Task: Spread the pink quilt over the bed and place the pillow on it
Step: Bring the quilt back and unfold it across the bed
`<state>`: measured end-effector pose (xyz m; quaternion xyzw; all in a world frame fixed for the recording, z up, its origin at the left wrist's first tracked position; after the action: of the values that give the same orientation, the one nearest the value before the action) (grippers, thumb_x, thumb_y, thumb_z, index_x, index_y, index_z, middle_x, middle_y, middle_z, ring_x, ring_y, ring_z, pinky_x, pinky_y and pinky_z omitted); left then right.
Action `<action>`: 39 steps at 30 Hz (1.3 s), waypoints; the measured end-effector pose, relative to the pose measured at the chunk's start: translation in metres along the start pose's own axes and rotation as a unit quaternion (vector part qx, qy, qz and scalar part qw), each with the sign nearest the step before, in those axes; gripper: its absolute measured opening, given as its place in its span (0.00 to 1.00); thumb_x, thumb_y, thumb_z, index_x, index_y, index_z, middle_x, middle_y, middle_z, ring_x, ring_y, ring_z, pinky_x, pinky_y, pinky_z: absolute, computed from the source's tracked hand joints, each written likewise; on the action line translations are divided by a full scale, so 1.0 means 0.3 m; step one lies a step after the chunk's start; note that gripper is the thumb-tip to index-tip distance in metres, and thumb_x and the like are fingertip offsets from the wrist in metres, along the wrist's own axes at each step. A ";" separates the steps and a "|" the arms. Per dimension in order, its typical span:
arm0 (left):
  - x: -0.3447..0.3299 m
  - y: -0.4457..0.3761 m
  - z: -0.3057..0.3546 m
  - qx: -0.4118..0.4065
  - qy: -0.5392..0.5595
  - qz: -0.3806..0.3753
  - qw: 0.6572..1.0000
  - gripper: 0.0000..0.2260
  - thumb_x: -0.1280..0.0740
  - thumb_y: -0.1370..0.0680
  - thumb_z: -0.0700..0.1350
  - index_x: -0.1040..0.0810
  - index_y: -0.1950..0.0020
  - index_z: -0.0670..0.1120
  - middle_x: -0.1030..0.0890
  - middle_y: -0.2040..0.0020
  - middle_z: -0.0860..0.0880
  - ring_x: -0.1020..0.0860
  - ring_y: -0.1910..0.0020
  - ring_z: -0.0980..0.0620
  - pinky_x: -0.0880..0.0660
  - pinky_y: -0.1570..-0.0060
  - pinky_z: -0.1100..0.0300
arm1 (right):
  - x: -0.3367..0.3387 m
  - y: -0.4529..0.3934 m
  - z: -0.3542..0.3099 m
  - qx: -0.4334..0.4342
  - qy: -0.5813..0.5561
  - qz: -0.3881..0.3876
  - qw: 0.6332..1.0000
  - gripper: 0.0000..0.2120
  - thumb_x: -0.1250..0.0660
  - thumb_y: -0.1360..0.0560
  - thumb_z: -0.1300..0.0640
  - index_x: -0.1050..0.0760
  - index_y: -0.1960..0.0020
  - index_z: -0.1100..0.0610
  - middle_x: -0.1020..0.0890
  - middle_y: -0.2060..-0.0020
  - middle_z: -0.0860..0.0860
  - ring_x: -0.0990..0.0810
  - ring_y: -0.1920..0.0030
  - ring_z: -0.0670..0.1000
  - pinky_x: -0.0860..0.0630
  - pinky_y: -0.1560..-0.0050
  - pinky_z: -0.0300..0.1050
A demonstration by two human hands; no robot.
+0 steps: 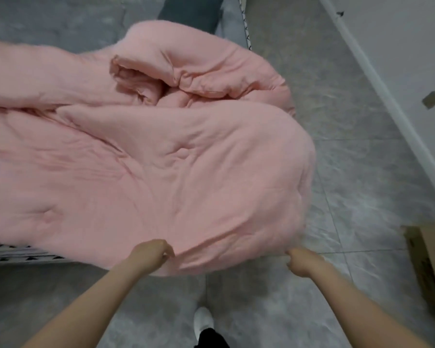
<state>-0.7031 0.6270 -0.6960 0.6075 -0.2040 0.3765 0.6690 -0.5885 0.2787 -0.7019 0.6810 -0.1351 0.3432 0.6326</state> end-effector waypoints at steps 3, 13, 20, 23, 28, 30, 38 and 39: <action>0.065 0.127 0.015 0.054 0.182 0.077 0.979 0.15 0.34 0.23 0.51 0.25 0.37 0.50 0.25 0.37 0.49 0.26 0.40 0.51 0.33 0.42 0.62 | 0.148 0.129 -0.040 0.058 -0.044 0.035 0.997 0.20 0.44 0.21 0.53 0.33 0.31 0.55 0.30 0.31 0.55 0.30 0.32 0.55 0.32 0.35 0.45; 0.521 0.764 -0.141 0.135 0.372 0.375 0.838 0.14 0.37 0.21 0.47 0.25 0.37 0.46 0.25 0.37 0.48 0.27 0.48 0.54 0.32 0.45 0.61 | 0.710 0.536 -0.383 0.199 -0.161 0.200 0.946 0.16 0.41 0.22 0.55 0.27 0.36 0.57 0.23 0.38 0.56 0.25 0.37 0.54 0.32 0.38 0.42; 0.603 1.250 -0.596 0.245 0.418 0.489 0.726 0.16 0.39 0.21 0.48 0.27 0.34 0.44 0.25 0.36 0.44 0.26 0.40 0.46 0.32 0.39 0.55 | 0.845 0.805 -0.969 0.325 -0.210 0.232 0.893 0.16 0.41 0.23 0.57 0.27 0.35 0.55 0.21 0.40 0.54 0.24 0.40 0.54 0.31 0.40 0.42; 0.543 1.376 -0.780 0.279 0.450 0.515 0.675 0.18 0.41 0.20 0.49 0.29 0.33 0.43 0.27 0.34 0.44 0.28 0.38 0.46 0.34 0.40 0.57 | 0.818 0.870 -1.259 0.379 -0.167 0.209 0.886 0.17 0.40 0.23 0.56 0.29 0.34 0.53 0.21 0.41 0.52 0.23 0.42 0.53 0.30 0.42 0.42; 0.455 1.581 -1.157 0.313 0.459 0.542 0.630 0.18 0.40 0.21 0.51 0.29 0.33 0.46 0.26 0.34 0.46 0.27 0.39 0.47 0.32 0.39 0.54 | 0.834 0.954 -1.809 0.436 -0.083 0.202 0.873 0.17 0.41 0.22 0.54 0.31 0.33 0.52 0.22 0.40 0.49 0.24 0.40 0.51 0.30 0.39 0.43; 0.446 1.671 -1.289 0.320 0.444 0.552 0.629 0.17 0.40 0.21 0.49 0.28 0.33 0.46 0.26 0.36 0.46 0.27 0.41 0.48 0.31 0.41 0.54 | 0.845 0.976 -2.004 0.451 -0.070 0.194 0.868 0.17 0.42 0.22 0.54 0.31 0.33 0.52 0.22 0.40 0.49 0.24 0.40 0.51 0.30 0.40 0.43; 0.420 1.945 -1.792 0.335 0.322 0.528 0.711 0.16 0.37 0.23 0.50 0.27 0.35 0.54 0.24 0.38 0.52 0.22 0.46 0.50 0.23 0.48 0.50 | 0.888 0.986 -2.656 0.467 -0.016 0.199 0.861 0.18 0.42 0.22 0.53 0.32 0.32 0.52 0.23 0.38 0.50 0.26 0.38 0.52 0.31 0.41 0.42; 0.429 1.963 -1.854 0.339 0.331 0.534 0.700 0.16 0.36 0.23 0.49 0.27 0.35 0.53 0.24 0.37 0.51 0.23 0.44 0.51 0.25 0.44 0.52 | 0.901 0.973 -2.726 0.458 -0.005 0.209 0.864 0.19 0.43 0.22 0.52 0.32 0.32 0.52 0.23 0.38 0.50 0.26 0.37 0.52 0.31 0.41 0.43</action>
<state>-1.1668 1.1848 -0.3130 0.4191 -0.1182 0.8909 0.1288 -0.8147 1.0792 -0.3342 0.8517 -0.1051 0.4872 0.1620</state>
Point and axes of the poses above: each hand's wrist, its own y-axis away from the middle knuckle, its own x-axis out of the back of the hand, z = x × y, the point moved 9 cm from there along -y, towards the middle knuckle
